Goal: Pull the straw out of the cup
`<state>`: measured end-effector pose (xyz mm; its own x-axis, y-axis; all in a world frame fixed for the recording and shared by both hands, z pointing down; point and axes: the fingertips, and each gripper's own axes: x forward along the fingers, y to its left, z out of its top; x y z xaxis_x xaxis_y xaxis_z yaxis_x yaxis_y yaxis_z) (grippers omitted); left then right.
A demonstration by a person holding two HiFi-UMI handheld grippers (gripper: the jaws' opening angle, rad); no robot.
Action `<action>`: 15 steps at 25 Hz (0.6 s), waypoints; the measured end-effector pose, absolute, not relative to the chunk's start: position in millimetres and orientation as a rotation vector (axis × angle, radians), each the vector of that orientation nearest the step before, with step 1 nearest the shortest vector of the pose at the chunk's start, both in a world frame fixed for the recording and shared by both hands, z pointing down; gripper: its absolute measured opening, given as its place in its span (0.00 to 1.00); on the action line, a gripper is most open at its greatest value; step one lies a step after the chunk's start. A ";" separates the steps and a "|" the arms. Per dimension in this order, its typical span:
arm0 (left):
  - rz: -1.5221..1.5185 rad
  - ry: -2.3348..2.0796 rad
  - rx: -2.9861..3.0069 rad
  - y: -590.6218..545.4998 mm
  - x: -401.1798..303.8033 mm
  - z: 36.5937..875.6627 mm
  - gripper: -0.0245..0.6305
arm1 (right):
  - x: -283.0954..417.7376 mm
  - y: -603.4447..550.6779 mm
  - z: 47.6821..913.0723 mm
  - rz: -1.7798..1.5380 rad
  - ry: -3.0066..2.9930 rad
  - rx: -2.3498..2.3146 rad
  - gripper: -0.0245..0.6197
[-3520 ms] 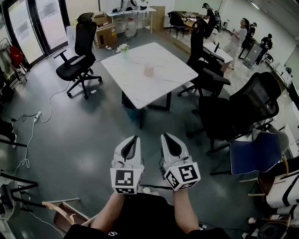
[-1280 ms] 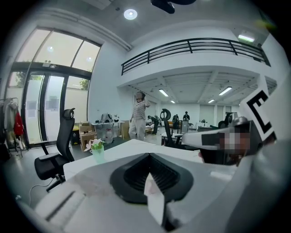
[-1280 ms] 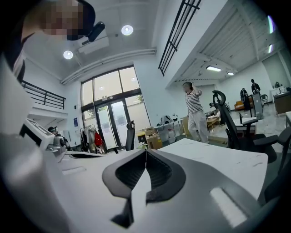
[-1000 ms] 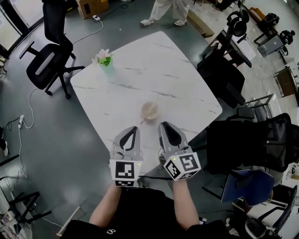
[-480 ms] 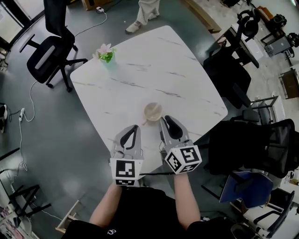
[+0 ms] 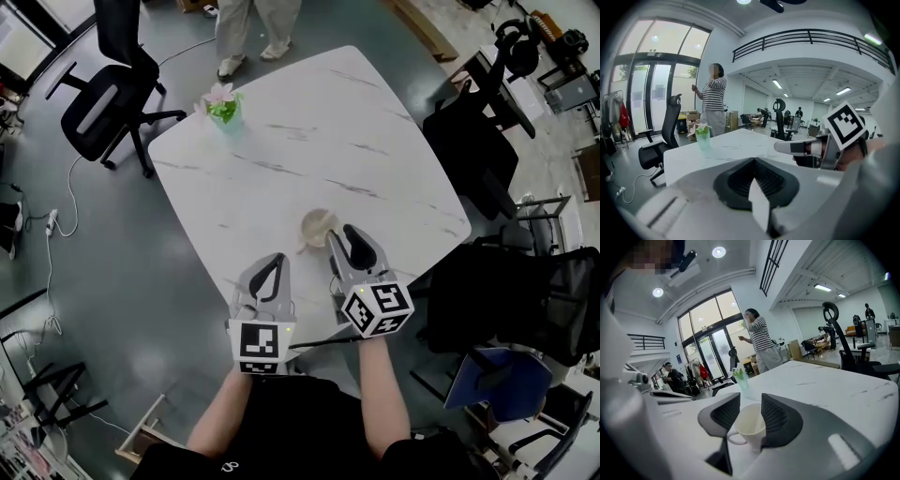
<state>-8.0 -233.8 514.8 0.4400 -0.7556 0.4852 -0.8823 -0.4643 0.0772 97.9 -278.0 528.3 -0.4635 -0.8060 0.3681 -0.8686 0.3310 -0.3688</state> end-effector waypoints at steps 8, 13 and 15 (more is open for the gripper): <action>0.574 -1.396 2.358 -245.2 -10.7 521.6 0.04 | 97.2 -295.3 553.5 0.868 -2.425 1.519 0.30; 0.591 -1.384 2.346 -251.0 -11.4 527.9 0.04 | 96.9 -305.8 569.1 0.901 -2.403 1.498 0.31; 0.596 -1.380 2.341 -252.7 -11.5 530.4 0.04 | 96.6 -309.6 573.8 0.912 -2.399 1.492 0.30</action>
<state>-11.5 -252.7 530.4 0.4350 -0.7327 0.5234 -0.8833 -0.4599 0.0904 96.6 -309.6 573.8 -0.4838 -0.7532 0.4456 -0.8590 0.3113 -0.4066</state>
